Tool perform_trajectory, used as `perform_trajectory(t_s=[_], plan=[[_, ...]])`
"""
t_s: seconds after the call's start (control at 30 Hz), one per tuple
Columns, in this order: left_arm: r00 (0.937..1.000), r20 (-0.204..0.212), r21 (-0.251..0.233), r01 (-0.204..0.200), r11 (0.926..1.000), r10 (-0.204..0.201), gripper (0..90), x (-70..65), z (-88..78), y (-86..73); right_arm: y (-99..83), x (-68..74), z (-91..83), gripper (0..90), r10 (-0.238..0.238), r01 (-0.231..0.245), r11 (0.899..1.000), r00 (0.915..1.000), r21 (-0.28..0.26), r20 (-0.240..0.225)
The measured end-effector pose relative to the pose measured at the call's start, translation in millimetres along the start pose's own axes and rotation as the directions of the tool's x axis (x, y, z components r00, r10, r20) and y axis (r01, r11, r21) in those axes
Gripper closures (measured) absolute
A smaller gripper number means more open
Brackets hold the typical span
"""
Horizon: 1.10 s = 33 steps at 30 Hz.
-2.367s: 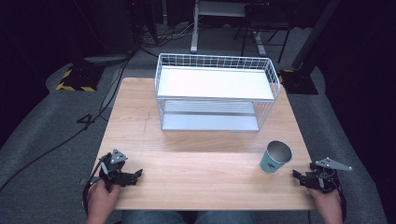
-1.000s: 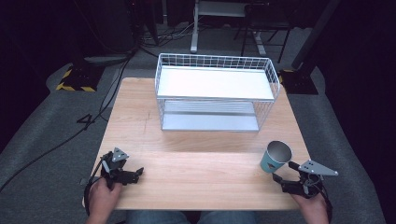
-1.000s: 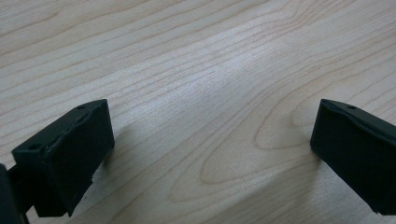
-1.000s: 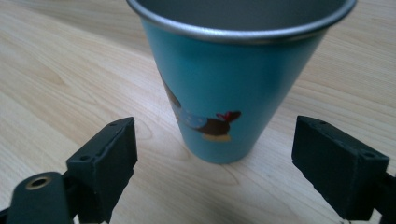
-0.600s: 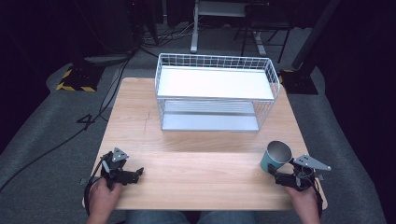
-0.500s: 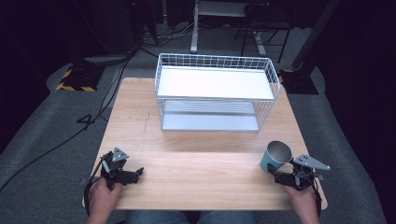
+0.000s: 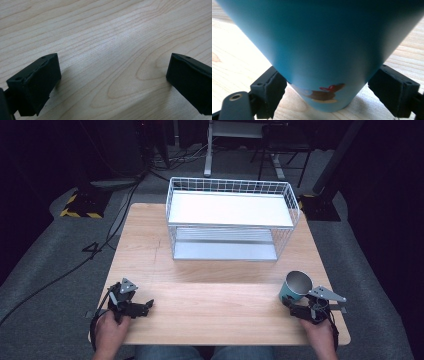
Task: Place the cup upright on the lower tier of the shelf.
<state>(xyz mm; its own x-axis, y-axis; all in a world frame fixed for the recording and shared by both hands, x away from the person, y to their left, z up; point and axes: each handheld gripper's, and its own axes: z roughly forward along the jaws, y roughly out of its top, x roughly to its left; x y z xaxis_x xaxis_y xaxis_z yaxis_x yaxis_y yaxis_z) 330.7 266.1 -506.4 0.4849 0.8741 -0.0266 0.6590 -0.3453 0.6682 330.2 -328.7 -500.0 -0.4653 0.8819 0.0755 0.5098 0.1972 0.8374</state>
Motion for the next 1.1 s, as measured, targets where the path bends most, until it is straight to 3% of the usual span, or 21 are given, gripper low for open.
perform_trajectory(t_s=[0.17,0.33,0.93,1.1], plan=[[1.0000,0.000,0.000,0.000,1.0000,0.000,0.0,0.0,0.0,0.0,0.7,0.7,0.4,16.2,-0.017,0.017,1.000,0.9998,-0.015,0.010],[1.0000,0.002,0.001,-0.002,1.0000,0.002,0.0,0.1,0.0,0.0,1.6,2.1,2.5,23.9,-0.018,0.018,1.000,0.9998,-0.006,0.005],[1.0000,0.000,0.000,0.000,1.0000,0.000,0.0,0.0,0.0,0.0,4.7,1.2,-2.3,24.4,0.010,-0.010,1.000,0.9999,-0.011,0.009],[1.0000,0.000,0.000,0.000,1.0000,0.000,0.0,0.0,0.0,0.0,9.3,4.4,-4.3,24.4,-0.010,0.010,1.000,1.0000,-0.015,0.002]])
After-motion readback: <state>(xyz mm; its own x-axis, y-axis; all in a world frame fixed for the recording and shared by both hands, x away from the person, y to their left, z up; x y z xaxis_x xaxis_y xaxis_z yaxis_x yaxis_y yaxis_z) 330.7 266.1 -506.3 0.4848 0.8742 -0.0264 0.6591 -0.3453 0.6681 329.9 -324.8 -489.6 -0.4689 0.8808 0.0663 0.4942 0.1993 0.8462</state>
